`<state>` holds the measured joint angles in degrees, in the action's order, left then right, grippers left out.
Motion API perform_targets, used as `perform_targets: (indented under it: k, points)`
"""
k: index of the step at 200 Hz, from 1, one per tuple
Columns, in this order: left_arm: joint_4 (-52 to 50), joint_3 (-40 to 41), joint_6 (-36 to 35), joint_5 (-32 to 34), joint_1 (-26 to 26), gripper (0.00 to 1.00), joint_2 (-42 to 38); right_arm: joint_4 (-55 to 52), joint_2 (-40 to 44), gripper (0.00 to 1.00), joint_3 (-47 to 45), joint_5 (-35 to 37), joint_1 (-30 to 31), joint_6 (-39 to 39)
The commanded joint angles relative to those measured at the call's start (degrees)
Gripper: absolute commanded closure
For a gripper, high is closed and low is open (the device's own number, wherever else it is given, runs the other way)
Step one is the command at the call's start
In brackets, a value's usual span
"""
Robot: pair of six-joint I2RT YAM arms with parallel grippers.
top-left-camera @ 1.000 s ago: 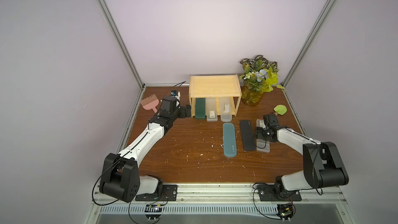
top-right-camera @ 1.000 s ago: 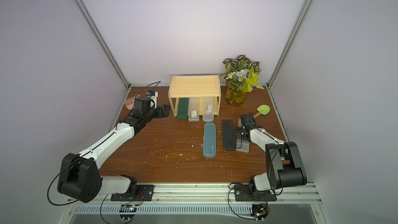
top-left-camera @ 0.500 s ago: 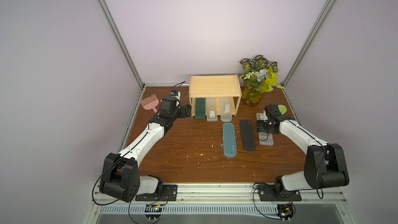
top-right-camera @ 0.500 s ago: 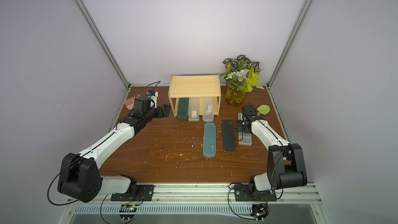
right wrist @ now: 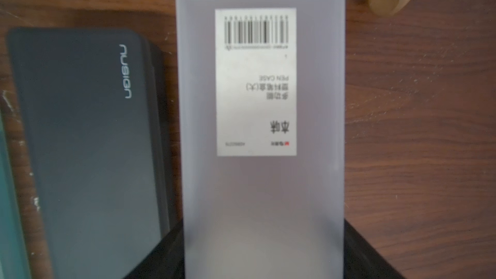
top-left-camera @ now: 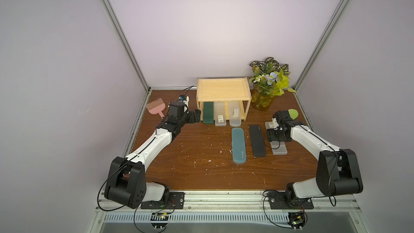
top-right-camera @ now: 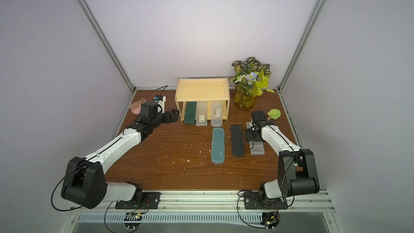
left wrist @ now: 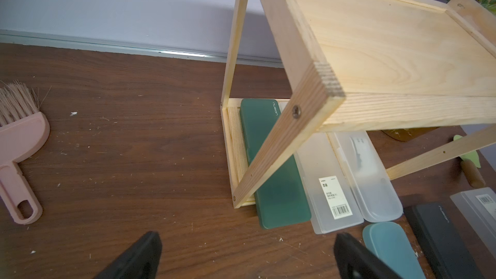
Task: Remove the pencil cases from the shelf
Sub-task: Adjust the pencil case at the center of the board.
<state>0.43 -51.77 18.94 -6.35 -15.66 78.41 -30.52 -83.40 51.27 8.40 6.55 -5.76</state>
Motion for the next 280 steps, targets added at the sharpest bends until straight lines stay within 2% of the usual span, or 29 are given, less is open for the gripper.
perform_targets:
  k: [1, 64, 122, 129, 143, 161, 208, 259, 280]
  points:
    - [1.0, 0.5, 0.5, -0.9, -0.4, 0.00, 1.2, 1.7, -1.2, 1.00, 0.3, -0.4, -0.3, 0.3]
    - [0.2, 0.0, 0.1, -0.1, -0.4, 0.00, 1.5, 5.1, -6.0, 1.00, -1.7, -1.8, -0.4, -1.4]
    - [-1.0, -0.9, -0.2, 0.6, -0.4, 0.00, 1.8, 5.1, -7.0, 1.00, -1.8, -1.3, -1.0, -2.3]
    - [-1.2, -1.0, -0.3, 0.7, -0.4, 0.00, 1.8, 5.0, -7.0, 0.90, -1.7, -1.3, -1.0, -2.4]
    - [-1.4, -1.3, -0.3, 0.9, -0.4, 0.00, 1.6, 5.1, -7.0, 0.53, -1.7, -1.2, -1.3, -2.6]
    - [-1.9, -1.7, -0.2, 0.9, -0.4, 0.00, 1.5, 5.1, -6.8, 0.31, -1.8, -1.1, -1.4, -2.6]
    - [-3.2, -3.0, -0.1, 1.3, -0.6, 0.00, 1.0, 5.3, -5.0, 0.15, -2.1, -1.3, -1.4, -2.0]
    - [-4.9, -4.4, 0.0, 2.2, -1.5, 0.00, -0.1, 5.8, -4.1, 0.09, -2.0, -2.2, -1.4, -2.0]
    - [-5.7, -5.7, 0.2, 2.3, -2.0, 0.00, -0.3, 5.1, -0.8, 0.01, -0.1, -2.5, -1.4, -2.1]
